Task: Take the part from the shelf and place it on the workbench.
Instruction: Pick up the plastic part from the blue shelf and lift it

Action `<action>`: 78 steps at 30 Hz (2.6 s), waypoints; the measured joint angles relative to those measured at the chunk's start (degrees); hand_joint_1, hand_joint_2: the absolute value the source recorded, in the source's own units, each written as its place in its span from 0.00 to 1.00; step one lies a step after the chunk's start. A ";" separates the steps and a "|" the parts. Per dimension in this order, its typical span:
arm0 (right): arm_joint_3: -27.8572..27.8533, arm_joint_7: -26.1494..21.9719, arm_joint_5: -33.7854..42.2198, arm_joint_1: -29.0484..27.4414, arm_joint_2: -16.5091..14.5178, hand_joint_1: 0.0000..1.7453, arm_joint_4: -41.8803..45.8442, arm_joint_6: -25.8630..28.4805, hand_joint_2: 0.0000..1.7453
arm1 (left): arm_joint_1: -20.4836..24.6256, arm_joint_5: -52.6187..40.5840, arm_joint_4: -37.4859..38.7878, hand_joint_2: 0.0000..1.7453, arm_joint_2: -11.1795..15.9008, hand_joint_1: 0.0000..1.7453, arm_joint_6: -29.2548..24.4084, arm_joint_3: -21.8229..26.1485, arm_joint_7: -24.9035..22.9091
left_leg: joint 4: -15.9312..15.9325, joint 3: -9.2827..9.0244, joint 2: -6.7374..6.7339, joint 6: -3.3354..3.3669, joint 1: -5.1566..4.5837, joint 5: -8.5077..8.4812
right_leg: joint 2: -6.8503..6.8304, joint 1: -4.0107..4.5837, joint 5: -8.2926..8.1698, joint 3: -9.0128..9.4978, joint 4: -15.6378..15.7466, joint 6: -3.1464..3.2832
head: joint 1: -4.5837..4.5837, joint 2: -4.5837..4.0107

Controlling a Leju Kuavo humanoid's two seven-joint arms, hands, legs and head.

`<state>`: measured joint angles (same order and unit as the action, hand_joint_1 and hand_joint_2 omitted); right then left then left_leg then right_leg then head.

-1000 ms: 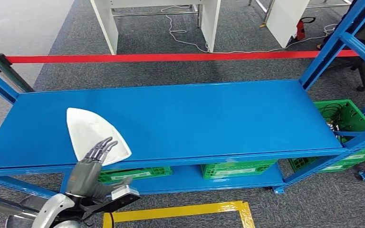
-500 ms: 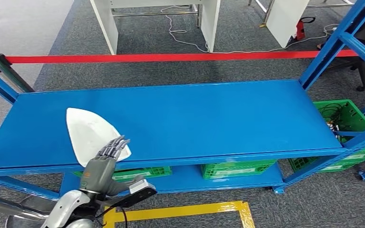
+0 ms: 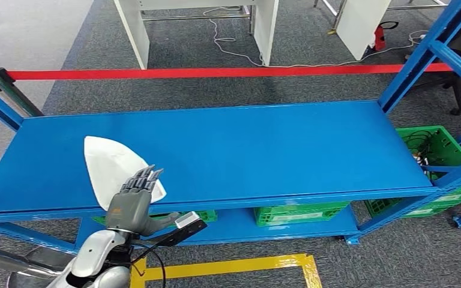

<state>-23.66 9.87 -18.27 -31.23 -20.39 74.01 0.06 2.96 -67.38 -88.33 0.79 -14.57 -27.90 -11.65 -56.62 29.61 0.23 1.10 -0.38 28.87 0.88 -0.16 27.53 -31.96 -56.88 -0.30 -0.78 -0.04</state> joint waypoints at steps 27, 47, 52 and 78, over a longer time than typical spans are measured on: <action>0.10 -1.07 -2.43 0.97 0.00 0.00 -0.34 -1.61 1.00 | 6.88 -1.00 11.26 1.00 0.73 0.00 -1.74 3.76 -5.10 | 0.00 0.00 0.00 0.00 0.01 -0.01 | 0.01 0.02 0.00 0.00 -0.01 0.00 | 0.01 0.00; 0.10 -0.35 -2.77 0.86 0.00 0.00 -0.50 -1.61 1.00 | 9.06 -0.96 15.95 1.00 3.76 1.00 -2.38 9.59 -6.85 | 0.00 0.00 -0.03 0.00 0.01 -0.01 | 0.02 0.02 0.00 -0.01 -0.01 0.00 | 0.01 0.00; 0.11 0.30 -2.75 0.59 0.00 0.00 -0.48 -1.47 1.00 | 9.06 -0.45 16.42 1.00 4.24 1.00 -2.44 10.42 -6.50 | 0.00 0.01 -0.03 -0.01 0.01 -0.01 | 0.01 0.03 0.00 -0.01 -0.01 0.01 | 0.01 0.00; 0.53 1.02 -2.51 -0.83 0.00 0.00 0.43 -0.86 1.00 | 8.15 6.59 16.20 1.00 4.33 1.00 -5.18 9.72 3.38 | 0.01 0.00 -0.03 0.00 0.01 0.00 | 0.00 0.01 0.00 0.06 -0.01 0.01 | 0.01 0.00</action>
<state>-23.13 10.88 -20.79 -32.06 -20.39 74.44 -0.81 11.10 -60.80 -72.12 5.11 -19.75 -18.18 -8.27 -56.61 29.61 0.21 1.10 -0.37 28.86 0.88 -0.15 27.54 -31.89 -56.89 -0.29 -0.77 -0.04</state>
